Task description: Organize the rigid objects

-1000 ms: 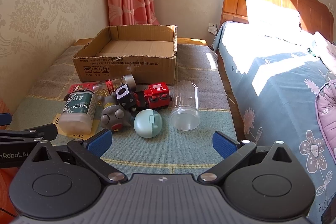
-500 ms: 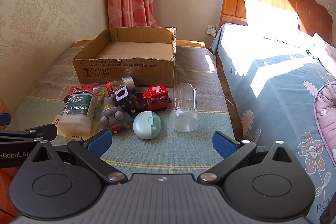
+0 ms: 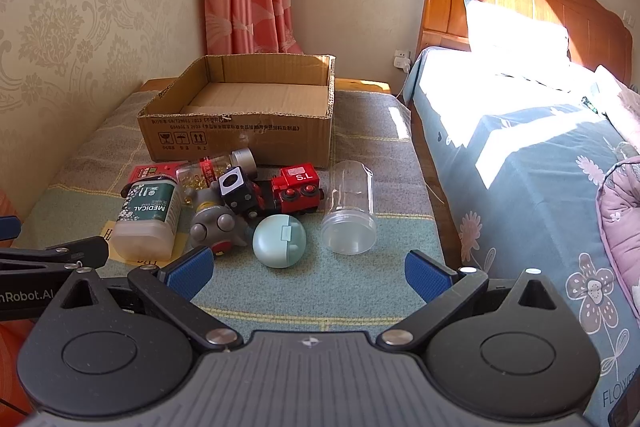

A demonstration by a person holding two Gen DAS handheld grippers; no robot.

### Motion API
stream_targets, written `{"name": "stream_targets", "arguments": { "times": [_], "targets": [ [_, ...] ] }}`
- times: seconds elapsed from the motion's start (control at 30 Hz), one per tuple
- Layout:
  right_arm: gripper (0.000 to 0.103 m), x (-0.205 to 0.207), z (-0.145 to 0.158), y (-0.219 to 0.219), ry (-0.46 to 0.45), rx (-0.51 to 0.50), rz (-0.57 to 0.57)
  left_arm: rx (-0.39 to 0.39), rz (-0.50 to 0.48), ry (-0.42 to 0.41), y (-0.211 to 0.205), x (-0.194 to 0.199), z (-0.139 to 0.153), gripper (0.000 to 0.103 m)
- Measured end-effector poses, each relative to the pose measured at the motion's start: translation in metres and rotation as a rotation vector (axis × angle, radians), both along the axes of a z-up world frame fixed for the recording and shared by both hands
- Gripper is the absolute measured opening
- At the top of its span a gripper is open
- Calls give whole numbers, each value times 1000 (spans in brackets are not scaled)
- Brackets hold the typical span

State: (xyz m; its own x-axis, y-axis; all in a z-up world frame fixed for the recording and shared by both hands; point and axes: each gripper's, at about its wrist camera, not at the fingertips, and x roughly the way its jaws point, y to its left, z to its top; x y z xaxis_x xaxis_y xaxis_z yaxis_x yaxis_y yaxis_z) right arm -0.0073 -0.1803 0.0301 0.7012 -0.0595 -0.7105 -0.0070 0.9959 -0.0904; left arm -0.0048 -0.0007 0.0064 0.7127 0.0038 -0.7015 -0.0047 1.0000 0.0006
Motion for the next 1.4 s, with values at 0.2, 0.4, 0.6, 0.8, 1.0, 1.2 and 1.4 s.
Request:
{"name": "stream_targets", "arguments": {
  "times": [0.2,0.4,0.6,0.8,1.0,1.2,1.4],
  "targets": [
    [103,0,0,0,-2,-3,-1,1,-3,-2,0,0,0,102],
    [103,1,1,2,-8,-13,0,-1,-6,-4,0,2,0,102],
    [103,4,0,3,-12,-12,10,6,-9,-1,0,6,-3,102],
    [103,9,-2,4,-20,-10,28,5,-15,0,1,12,-8,102],
    [103,14,-6,3,-27,-17,34,-6,-42,-4,1,21,-14,102],
    [103,20,-15,0,-40,-16,67,-3,-59,-11,4,31,-28,102],
    [103,26,-26,-5,-49,-18,100,1,-62,7,9,47,-45,102]
  ]
}}
